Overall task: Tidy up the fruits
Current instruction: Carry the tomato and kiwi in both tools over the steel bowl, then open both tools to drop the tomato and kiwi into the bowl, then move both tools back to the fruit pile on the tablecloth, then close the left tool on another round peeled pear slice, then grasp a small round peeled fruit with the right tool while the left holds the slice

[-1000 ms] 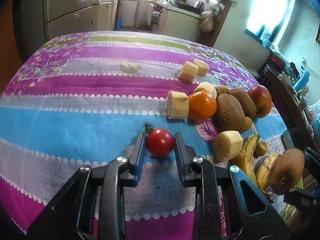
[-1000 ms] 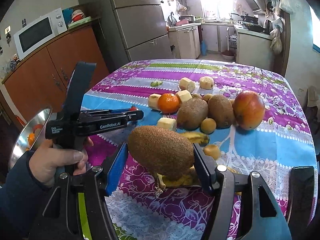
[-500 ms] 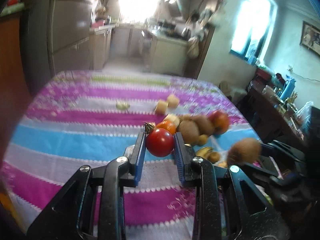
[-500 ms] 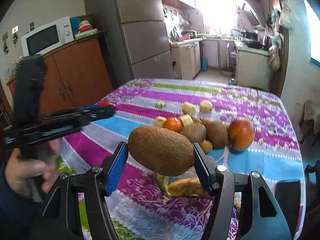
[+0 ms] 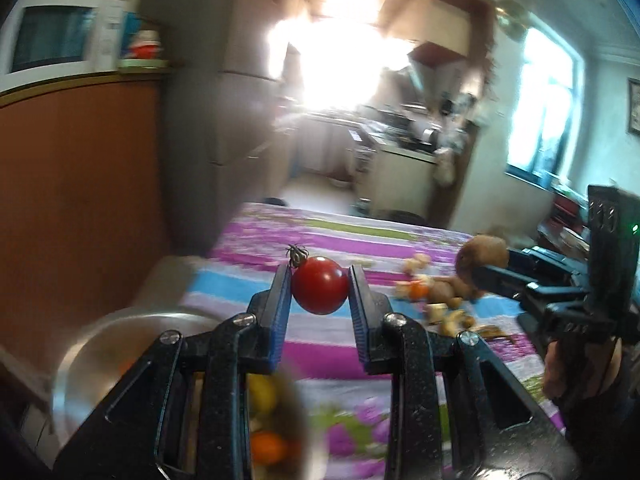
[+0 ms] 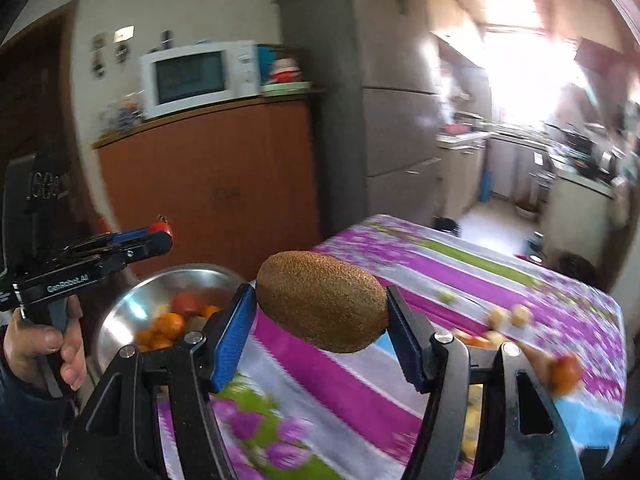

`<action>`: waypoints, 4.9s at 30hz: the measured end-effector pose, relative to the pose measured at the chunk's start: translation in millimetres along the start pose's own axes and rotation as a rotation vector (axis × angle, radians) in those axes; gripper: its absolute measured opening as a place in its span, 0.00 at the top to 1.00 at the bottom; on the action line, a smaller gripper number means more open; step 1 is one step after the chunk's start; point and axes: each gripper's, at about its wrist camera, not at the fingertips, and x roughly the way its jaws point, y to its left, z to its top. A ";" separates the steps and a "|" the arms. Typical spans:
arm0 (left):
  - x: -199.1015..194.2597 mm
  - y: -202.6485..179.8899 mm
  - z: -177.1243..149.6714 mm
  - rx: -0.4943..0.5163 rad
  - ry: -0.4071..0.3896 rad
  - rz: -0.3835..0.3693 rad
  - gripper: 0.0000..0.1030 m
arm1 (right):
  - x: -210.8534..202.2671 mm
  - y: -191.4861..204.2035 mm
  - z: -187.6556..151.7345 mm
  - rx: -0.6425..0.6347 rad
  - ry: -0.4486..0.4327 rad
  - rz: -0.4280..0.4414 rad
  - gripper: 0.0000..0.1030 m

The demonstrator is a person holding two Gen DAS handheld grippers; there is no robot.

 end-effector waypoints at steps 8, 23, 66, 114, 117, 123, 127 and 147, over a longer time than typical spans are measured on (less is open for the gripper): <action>-5.1 70.6 -35.2 -0.084 0.104 0.106 0.72 | 82.7 69.9 11.5 -0.058 0.144 0.170 0.34; 19.1 87.0 -86.7 -0.109 0.293 0.055 0.72 | 159.2 117.7 -29.9 -0.109 0.363 0.247 0.34; -11.0 40.0 -51.0 -0.051 0.148 -0.029 0.30 | 66.2 28.9 -42.1 0.009 0.125 0.140 0.23; 266.7 -159.1 -66.5 0.101 0.413 -0.312 0.27 | -74.2 -249.1 -170.0 0.564 -0.043 -0.269 0.22; 273.4 -170.0 -75.7 0.144 0.439 -0.313 0.27 | -72.5 -247.5 -170.2 0.553 -0.034 -0.276 0.22; 277.9 -182.1 -79.9 0.178 0.444 -0.295 0.35 | -68.3 -242.8 -168.7 0.526 -0.021 -0.274 0.22; 281.5 -193.4 -81.8 0.213 0.459 -0.290 0.53 | -69.0 -240.4 -166.0 0.513 -0.007 -0.260 0.24; 274.4 -181.1 -71.3 0.156 0.442 -0.301 0.64 | 46.8 -249.1 -141.1 0.167 0.573 -0.156 0.38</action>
